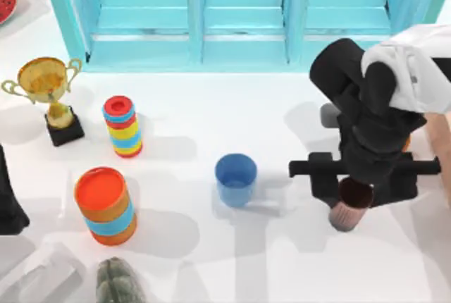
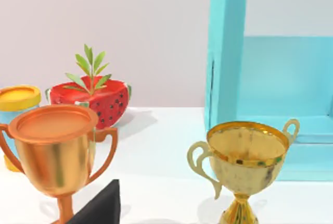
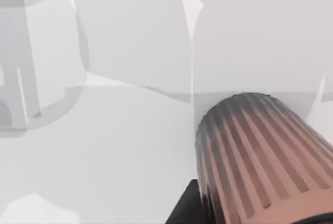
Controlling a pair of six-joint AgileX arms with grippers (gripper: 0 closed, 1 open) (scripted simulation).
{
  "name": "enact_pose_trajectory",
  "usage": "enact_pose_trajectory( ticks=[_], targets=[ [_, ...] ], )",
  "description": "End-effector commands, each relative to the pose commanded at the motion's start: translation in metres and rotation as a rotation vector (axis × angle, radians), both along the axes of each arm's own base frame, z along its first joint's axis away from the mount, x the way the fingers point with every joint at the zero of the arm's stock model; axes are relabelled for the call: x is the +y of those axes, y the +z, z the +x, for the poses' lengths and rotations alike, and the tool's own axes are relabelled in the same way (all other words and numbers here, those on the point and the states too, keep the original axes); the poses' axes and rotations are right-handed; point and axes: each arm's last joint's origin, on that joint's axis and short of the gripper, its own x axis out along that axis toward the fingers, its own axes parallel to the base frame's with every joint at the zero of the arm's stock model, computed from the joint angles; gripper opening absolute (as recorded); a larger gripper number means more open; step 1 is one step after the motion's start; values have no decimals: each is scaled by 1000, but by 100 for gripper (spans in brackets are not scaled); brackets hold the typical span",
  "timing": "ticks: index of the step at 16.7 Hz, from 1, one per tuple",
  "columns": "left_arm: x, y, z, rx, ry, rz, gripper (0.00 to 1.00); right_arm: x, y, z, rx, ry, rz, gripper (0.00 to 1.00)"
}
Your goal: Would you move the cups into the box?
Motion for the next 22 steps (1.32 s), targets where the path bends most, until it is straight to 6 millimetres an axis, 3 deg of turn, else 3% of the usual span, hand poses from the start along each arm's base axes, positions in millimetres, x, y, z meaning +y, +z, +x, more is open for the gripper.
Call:
enact_pose_trajectory(
  ticks=[3, 7, 11, 18, 22],
  targets=[
    [0, 0, 0, 0, 0, 0, 100, -11, 11, 4, 1, -6, 0, 0],
    [0, 0, 0, 0, 0, 0, 100, -52, 53, 9, 1, -8, -1, 0],
    [0, 0, 0, 0, 0, 0, 100, -93, 93, 1, 3, -1, -1, 0],
    [0, 0, 0, 0, 0, 0, 100, -103, 99, -1, 7, 2, -3, 0],
    [0, 0, 0, 0, 0, 0, 100, -148, 111, -5, 6, -1, -8, 0]
  ],
)
